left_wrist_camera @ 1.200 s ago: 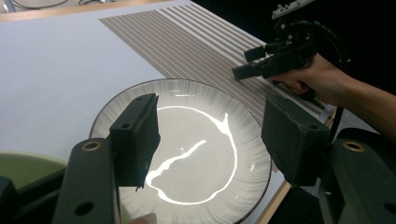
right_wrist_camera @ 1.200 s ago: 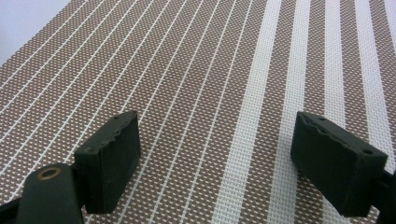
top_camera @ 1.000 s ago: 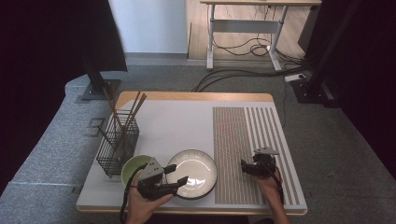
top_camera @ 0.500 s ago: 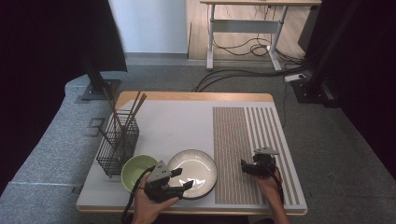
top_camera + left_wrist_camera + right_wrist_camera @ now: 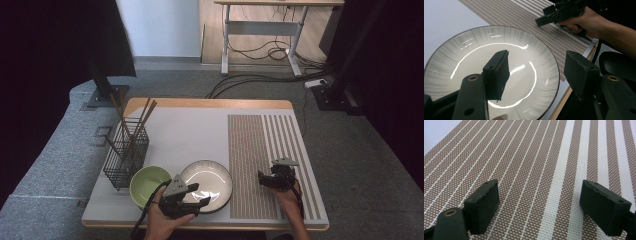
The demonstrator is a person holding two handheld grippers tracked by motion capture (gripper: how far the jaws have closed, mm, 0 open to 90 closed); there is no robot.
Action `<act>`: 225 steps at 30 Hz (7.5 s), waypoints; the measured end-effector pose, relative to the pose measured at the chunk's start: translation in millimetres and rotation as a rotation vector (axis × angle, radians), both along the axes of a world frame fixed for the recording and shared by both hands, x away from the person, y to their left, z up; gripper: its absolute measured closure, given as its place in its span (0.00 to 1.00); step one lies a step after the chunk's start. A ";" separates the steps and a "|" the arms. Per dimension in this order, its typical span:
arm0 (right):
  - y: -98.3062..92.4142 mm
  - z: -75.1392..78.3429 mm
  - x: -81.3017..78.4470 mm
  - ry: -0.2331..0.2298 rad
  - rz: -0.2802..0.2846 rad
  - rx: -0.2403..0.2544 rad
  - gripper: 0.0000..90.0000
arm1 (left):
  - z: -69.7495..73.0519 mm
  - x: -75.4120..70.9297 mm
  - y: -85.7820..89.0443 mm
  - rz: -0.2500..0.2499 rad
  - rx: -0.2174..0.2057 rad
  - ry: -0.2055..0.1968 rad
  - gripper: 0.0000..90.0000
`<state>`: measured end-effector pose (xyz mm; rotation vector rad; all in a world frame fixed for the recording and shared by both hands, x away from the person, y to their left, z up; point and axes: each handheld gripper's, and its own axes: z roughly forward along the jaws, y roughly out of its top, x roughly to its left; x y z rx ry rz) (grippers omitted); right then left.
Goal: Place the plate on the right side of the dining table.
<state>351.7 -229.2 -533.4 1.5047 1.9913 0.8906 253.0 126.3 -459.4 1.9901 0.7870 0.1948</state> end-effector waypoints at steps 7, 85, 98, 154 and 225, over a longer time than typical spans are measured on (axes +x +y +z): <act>0.1 0.0 0.0 0.001 -0.001 0.001 0.18 | -4.1 0.9 -2.6 -0.006 0.005 0.003 0.41; 0.0 0.0 0.1 0.000 0.000 0.002 0.18 | -40.7 3.6 -31.1 -0.046 0.075 0.048 0.42; -0.2 0.0 0.1 -0.001 0.001 0.002 0.18 | -40.6 3.9 -31.0 -0.046 0.076 0.050 0.42; 27.1 32.4 -8.7 -0.103 0.174 0.102 0.29 | -41.3 10.2 -27.5 -0.012 0.056 0.067 0.43; 87.8 47.9 41.4 0.017 0.521 0.272 0.95 | -42.4 7.6 -29.8 0.023 0.092 0.057 0.46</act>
